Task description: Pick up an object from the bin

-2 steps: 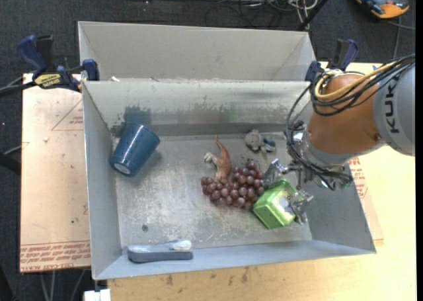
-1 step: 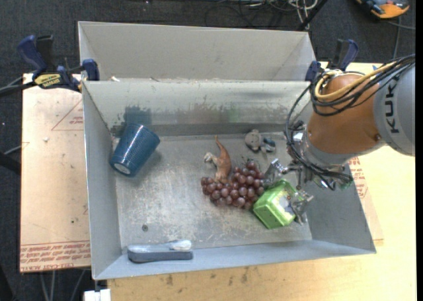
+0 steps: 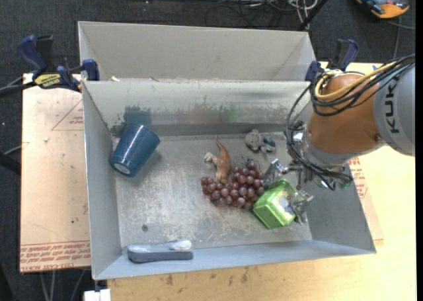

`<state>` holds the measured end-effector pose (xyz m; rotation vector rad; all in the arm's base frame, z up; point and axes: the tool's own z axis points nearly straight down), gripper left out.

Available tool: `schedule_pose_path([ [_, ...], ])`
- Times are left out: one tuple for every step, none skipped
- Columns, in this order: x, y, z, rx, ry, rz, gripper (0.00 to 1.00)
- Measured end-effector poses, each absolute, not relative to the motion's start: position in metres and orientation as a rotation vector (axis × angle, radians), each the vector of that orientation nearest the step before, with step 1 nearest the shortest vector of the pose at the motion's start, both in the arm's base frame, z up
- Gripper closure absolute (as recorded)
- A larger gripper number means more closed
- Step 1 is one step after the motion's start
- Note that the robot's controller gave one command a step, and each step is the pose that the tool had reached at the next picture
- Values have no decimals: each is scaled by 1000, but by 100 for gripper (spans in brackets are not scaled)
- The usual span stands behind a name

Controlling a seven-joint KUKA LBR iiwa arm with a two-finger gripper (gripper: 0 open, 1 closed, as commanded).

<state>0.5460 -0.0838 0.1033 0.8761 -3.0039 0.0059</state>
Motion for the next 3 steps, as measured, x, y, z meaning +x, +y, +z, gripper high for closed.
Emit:
schedule_pose_path([
  [546, -84, 103, 876, -3004, 6, 100],
  [546, -84, 103, 876, -3004, 6, 100],
  [546, -84, 103, 876, -3004, 6, 100],
])
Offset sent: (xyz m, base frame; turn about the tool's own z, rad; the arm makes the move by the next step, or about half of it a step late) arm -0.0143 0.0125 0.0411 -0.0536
